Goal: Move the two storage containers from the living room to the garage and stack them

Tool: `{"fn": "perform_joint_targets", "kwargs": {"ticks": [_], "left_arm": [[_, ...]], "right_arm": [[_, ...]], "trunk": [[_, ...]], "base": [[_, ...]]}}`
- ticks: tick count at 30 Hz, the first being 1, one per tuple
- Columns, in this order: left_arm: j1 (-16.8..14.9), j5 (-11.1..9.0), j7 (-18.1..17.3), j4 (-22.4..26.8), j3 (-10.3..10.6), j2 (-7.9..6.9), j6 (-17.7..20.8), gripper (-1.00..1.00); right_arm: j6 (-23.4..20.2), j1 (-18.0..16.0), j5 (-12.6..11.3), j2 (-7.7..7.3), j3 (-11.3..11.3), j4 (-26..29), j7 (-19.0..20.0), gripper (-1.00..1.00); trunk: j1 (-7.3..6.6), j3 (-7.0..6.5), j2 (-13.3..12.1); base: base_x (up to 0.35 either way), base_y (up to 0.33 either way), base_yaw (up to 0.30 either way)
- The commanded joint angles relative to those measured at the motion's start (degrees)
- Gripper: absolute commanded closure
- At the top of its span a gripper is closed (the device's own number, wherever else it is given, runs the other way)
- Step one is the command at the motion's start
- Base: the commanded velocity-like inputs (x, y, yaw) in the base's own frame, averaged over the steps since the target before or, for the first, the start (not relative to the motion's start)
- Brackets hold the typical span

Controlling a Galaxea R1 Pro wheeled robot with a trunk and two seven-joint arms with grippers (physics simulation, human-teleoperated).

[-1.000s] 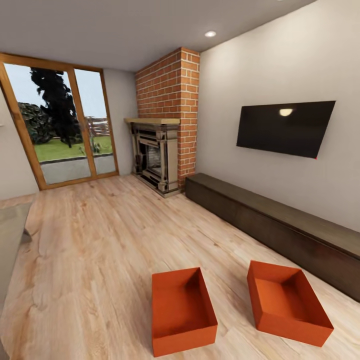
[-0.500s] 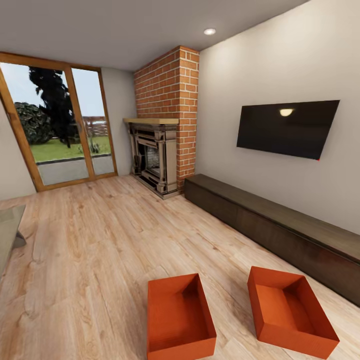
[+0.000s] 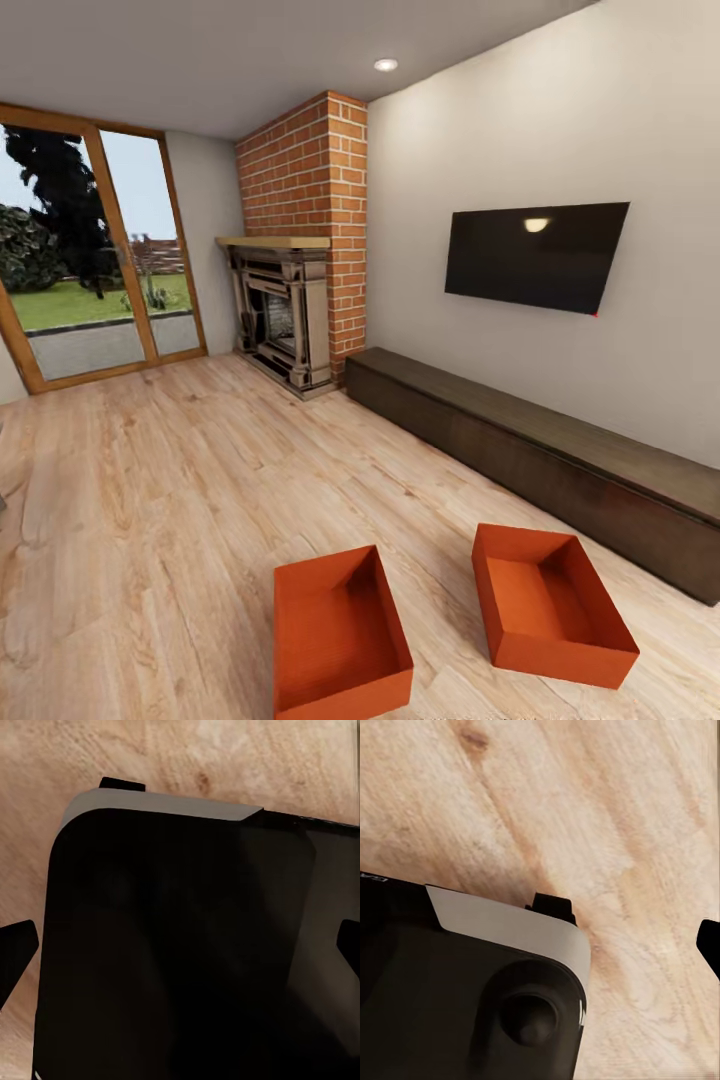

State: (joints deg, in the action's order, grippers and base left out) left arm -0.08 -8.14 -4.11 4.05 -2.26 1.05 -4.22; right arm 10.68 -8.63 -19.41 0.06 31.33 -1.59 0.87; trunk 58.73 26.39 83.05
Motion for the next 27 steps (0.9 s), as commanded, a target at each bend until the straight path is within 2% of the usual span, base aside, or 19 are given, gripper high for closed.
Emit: {"fn": "perform_joint_targets", "kwargs": {"ticks": [1, 8, 14, 27], "left_arm": [[0.0, -0.5, -0.3, 0.0, -0.2, 0.00, -0.1, -1.00], [0.0, -0.4, -0.3, 0.0, -0.1, -0.01, -0.1, -1.00], [0.0, -0.3, -0.4, 0.0, -0.1, 0.00, -0.1, -1.00], [0.0, -0.6, -0.3, 0.0, -0.2, -0.04, 0.0, -1.00]], "right_arm": [[0.3, -0.1, -0.5, 0.03, 0.5, -0.2, 0.1, -1.00], [0.3, -0.1, -0.3, 0.01, 0.5, -0.2, 0.1, -1.00], [0.3, -0.1, -0.6, -0.10, 0.4, -0.2, 0.1, -1.00], [0.3, -0.1, -0.3, -0.32, 0.6, -0.2, 0.6, -1.00]], "trunk": [[0.00, 0.06, 0.0], [0.00, 0.06, 0.0], [0.00, 0.06, 0.0], [0.00, 0.06, 0.0]], "base": [[0.000, 0.000, -0.205], [0.000, 0.000, -0.155], [0.014, 0.000, -0.029], [0.299, 0.000, 0.000]]}}
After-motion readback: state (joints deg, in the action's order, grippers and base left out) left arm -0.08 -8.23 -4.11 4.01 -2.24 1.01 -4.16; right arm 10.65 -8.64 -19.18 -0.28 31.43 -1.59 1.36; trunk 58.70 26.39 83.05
